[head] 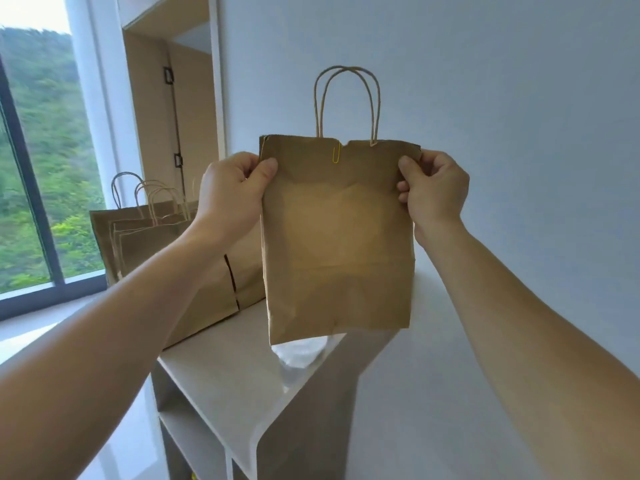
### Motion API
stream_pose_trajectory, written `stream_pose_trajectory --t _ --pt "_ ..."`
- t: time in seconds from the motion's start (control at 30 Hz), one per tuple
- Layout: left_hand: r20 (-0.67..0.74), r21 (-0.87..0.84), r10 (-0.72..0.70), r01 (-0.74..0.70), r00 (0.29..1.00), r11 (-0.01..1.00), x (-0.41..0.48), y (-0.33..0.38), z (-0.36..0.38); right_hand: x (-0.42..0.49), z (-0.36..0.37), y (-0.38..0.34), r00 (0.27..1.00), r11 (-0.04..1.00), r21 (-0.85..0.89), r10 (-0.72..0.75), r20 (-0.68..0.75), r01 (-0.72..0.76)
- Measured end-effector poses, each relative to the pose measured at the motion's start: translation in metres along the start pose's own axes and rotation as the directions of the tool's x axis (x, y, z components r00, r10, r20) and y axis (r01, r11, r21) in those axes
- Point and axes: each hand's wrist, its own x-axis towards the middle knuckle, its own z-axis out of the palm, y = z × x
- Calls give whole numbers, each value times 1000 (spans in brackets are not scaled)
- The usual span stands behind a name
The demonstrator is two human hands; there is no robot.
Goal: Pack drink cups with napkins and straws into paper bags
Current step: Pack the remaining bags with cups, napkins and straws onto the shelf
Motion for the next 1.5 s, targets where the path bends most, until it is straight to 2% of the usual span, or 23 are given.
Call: stream_pose_trajectory --t 0.23,0.5,0.6,0.7,1.0,1.23,1.4,1.5 --pt "-50 74 -19 22 999 997 58 -73 -24 33 109 44 987 997 29 71 146 -76" --pt "80 169 -102 88 992 982 75 -190 -7 48 199 162 921 963 -167 253 295 -211" --pt "124 189 -169 144 978 971 79 -231 7 50 219 201 896 935 -249 324 302 -254" --pt "178 233 -170 127 969 964 81 -259 21 54 237 231 865 905 -257 408 292 -340" --pt "196 280 37 -93 980 955 89 -282 46 80 265 272 865 884 -335 422 271 -327" --pt "201 330 62 -127 978 935 90 -291 53 82 262 278 868 877 -354 426 255 -326" --pt "212 330 6 -77 977 941 90 -288 55 71 251 267 872 885 -378 392 294 -271" --pt "178 453 81 -155 981 878 91 -278 60 59 234 253 859 876 -417 394 326 -244"
